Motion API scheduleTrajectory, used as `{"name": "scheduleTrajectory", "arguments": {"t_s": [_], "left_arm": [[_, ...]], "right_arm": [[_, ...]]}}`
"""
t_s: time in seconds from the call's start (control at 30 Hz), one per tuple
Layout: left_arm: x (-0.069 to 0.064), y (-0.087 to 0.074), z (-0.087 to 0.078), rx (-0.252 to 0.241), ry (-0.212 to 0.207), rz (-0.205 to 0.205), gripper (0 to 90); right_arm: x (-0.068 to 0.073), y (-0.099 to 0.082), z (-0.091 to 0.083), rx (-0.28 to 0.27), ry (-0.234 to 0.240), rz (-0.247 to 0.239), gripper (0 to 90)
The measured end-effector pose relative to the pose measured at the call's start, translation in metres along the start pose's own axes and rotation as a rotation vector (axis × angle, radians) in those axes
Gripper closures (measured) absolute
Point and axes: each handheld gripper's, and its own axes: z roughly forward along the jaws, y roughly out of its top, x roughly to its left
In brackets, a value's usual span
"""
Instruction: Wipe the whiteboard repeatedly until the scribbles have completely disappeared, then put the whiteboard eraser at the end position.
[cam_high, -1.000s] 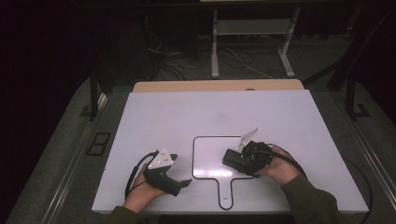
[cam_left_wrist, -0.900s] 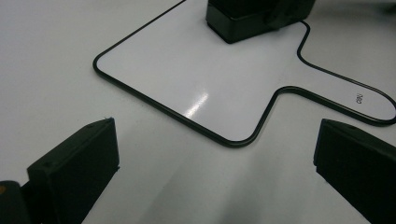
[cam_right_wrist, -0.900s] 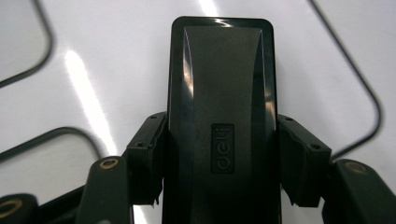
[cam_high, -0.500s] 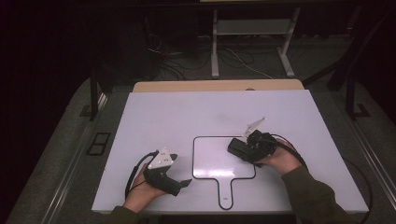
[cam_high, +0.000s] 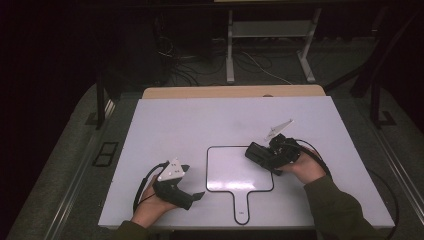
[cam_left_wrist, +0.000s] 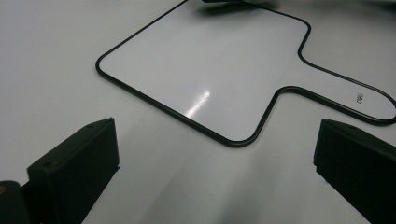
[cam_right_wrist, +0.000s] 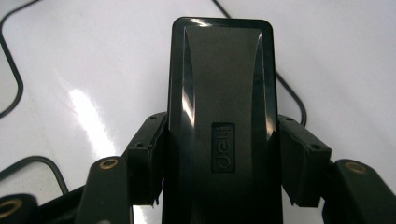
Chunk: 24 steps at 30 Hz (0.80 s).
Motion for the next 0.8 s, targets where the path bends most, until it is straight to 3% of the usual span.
{"name": "scheduleTrajectory", "arguments": {"t_s": [0.53, 0.8], "left_arm": [[0.000, 0.001, 0.000, -0.008, -0.001, -0.003, 0.0], [0.005, 0.001, 0.001, -0.011, -0.002, -0.007, 0.0]], "right_arm": [[-0.030, 0.038, -0.001, -0.039, -0.020, 0.059, 38.7], [-0.047, 0.068, 0.012, -0.023, -0.017, 0.072, 38.6]]}}
